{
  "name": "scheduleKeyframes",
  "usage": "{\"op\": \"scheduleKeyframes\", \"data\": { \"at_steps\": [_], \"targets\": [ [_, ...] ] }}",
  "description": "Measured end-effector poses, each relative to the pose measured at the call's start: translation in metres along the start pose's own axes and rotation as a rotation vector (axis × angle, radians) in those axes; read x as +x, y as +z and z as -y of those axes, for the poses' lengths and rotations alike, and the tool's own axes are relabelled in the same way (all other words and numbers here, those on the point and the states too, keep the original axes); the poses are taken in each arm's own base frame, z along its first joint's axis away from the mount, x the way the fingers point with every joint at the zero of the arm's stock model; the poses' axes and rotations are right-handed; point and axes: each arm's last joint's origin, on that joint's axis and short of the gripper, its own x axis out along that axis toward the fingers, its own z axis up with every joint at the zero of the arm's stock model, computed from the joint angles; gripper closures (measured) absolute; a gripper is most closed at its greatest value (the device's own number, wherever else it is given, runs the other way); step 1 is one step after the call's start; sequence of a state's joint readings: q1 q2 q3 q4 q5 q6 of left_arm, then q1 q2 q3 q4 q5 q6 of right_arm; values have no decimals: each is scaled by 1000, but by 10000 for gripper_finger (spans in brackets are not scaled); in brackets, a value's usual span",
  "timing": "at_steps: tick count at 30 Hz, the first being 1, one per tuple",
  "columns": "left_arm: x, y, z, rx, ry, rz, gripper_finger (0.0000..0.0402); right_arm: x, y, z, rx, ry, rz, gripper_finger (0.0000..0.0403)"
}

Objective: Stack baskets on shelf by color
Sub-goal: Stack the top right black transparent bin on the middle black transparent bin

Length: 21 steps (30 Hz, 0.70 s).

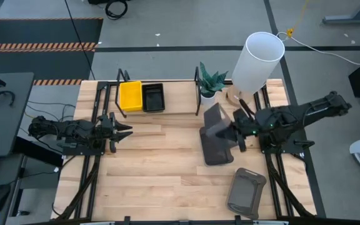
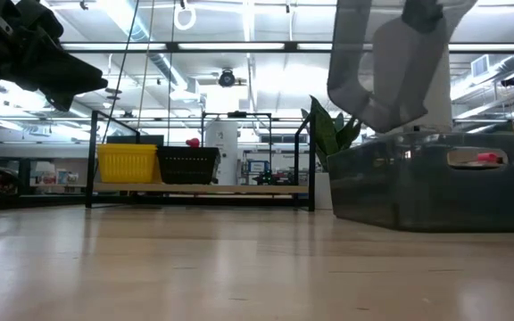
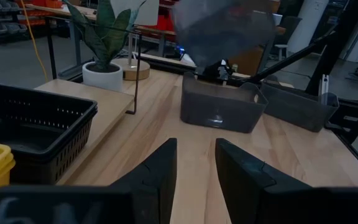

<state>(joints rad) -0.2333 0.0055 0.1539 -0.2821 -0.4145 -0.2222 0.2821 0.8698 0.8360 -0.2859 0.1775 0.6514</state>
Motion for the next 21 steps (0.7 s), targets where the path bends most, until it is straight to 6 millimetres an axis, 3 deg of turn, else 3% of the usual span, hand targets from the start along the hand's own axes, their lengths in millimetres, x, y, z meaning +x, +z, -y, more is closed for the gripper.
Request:
{"op": "scheduleKeyframes", "data": {
  "at_steps": [7, 13, 17, 21],
  "targets": [
    [0, 0, 0, 0, 0, 0, 285, 10, -16, -21, -159, 79, -107, 396],
    [0, 0, 0, 0, 0, 0, 285, 26, -2, -51, -292, -13, -268, 396],
    [0, 0, 0, 0, 0, 0, 285, 47, -4, -67, -515, -93, -419, 396],
    [0, 0, 0, 0, 0, 0, 285, 76, -20, -73, -618, -94, -585, 395]
  ]
}}
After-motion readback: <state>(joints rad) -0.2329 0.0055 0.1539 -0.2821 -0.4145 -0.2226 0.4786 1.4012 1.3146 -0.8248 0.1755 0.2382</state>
